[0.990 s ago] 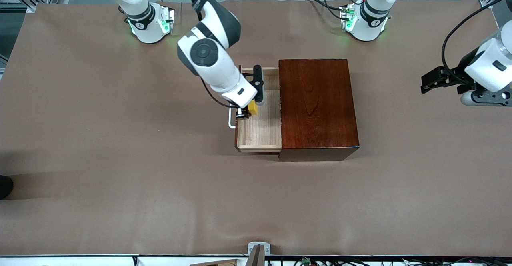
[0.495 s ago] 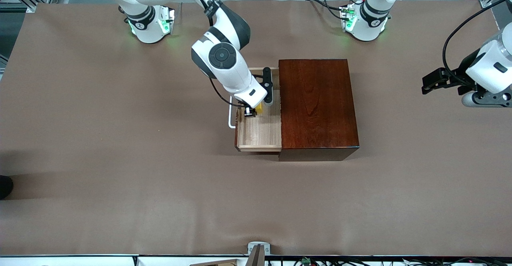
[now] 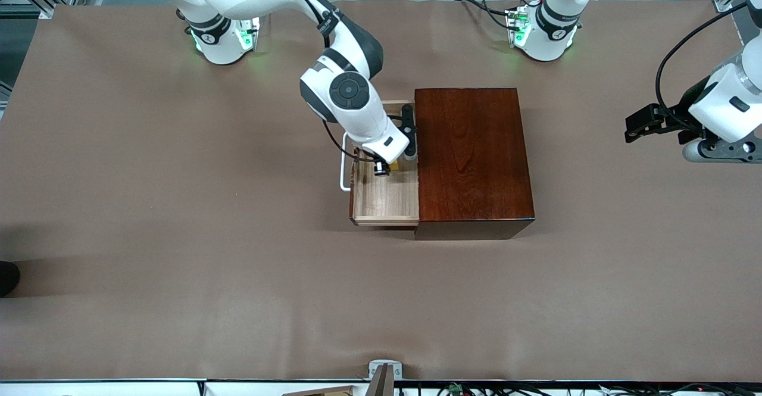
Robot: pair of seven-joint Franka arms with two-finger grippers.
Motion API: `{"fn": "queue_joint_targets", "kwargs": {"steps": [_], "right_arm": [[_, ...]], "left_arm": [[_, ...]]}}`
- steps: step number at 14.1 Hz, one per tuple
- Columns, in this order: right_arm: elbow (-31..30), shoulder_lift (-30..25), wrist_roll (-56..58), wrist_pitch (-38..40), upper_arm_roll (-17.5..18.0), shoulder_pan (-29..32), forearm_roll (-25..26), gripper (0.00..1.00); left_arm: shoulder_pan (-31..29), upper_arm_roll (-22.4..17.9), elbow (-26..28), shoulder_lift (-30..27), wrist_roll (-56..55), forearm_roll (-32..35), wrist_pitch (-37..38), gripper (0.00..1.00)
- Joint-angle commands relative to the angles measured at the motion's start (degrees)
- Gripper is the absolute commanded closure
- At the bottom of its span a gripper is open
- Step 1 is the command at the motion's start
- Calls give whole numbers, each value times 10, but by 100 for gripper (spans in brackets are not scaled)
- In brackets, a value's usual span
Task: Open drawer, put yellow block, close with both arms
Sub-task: 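Lower the yellow cube into the open drawer and open the right gripper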
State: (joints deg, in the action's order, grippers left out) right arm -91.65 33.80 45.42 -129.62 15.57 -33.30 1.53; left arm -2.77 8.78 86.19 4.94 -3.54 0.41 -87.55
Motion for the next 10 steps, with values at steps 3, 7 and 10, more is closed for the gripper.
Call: {"fn": "queue_joint_targets", "kwargs": {"steps": [3, 7, 10], "right_arm": [[17, 0, -33, 8, -8, -12, 31, 0], [16, -44, -38, 36, -7, -4, 30, 0], [16, -80, -61, 81, -7, -2, 30, 0]], "left_arm": [[-1, 2, 4, -4, -3, -10, -3, 0], [0, 2, 3, -5, -4, -10, -2, 0], [0, 3, 0, -4, -29, -12, -2, 0]]}}
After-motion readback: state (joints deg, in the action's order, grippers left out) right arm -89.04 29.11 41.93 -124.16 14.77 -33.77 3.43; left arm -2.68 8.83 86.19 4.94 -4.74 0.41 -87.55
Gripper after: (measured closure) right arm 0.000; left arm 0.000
